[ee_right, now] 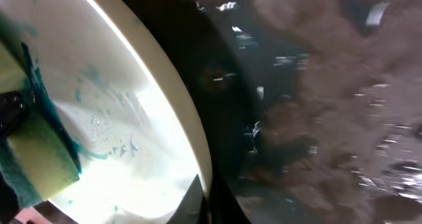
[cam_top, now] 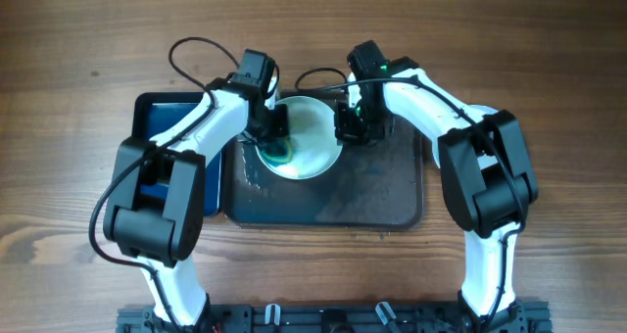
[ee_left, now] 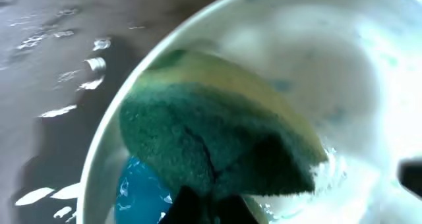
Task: Clean dirty plates on tray and stack at the side
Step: 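Hold the plate with the right gripper and scrub it with the left-held sponge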
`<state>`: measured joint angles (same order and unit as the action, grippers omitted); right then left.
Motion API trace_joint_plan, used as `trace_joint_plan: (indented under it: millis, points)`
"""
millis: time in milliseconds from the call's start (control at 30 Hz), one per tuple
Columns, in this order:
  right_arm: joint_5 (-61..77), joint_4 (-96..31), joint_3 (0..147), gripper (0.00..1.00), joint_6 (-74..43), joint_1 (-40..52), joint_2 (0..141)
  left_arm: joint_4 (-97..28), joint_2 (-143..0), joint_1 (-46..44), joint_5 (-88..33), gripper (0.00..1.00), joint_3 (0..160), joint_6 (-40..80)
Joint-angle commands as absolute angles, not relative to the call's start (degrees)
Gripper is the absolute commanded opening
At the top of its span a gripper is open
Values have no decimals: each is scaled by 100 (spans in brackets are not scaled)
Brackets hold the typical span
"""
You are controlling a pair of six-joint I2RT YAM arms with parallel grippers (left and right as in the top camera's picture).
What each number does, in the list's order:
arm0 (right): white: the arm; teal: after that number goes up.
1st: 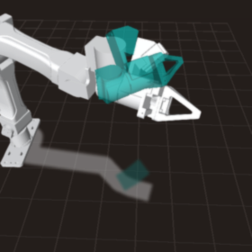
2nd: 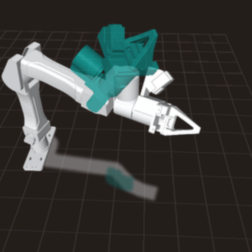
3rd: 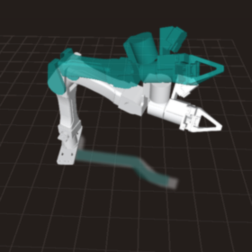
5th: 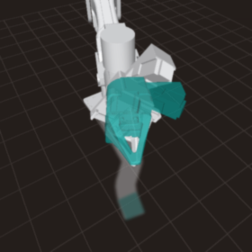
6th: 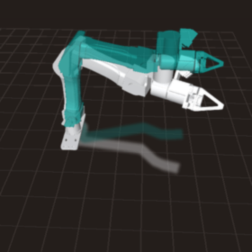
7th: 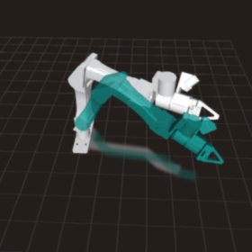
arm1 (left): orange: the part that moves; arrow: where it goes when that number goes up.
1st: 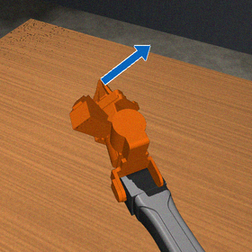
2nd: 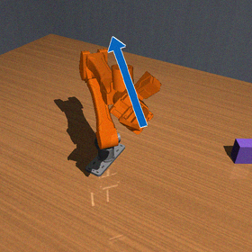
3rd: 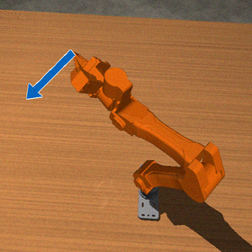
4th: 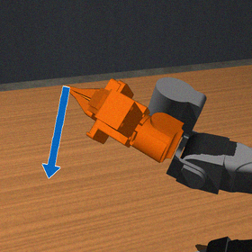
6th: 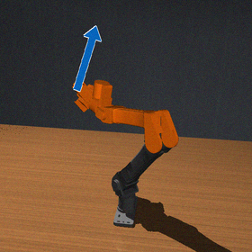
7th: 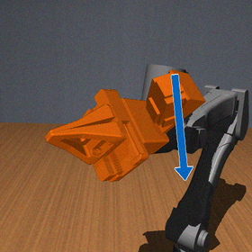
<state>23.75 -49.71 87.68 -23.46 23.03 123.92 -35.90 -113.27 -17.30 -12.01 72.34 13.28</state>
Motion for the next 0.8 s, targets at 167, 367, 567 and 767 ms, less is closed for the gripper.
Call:
trace_joint_plan:
  millis: [167,367,567,767]
  points:
    - [2561,-4952,8764,4,-2110,2285,12495,-3398,-11668,-1940,-2923,4,7194,663]
    - [2443,-4976,8764,4,-2252,2285,12495,-2982,-11671,-1900,40,4,7481,2298]
    - [2504,-5002,8764,4,-2174,2285,12495,-4316,-11695,-2095,8,4,7478,2775]
    - [2711,-5000,8764,4,-1953,2285,12495,-3507,-11695,-2541,-3356,4,7481,1293]
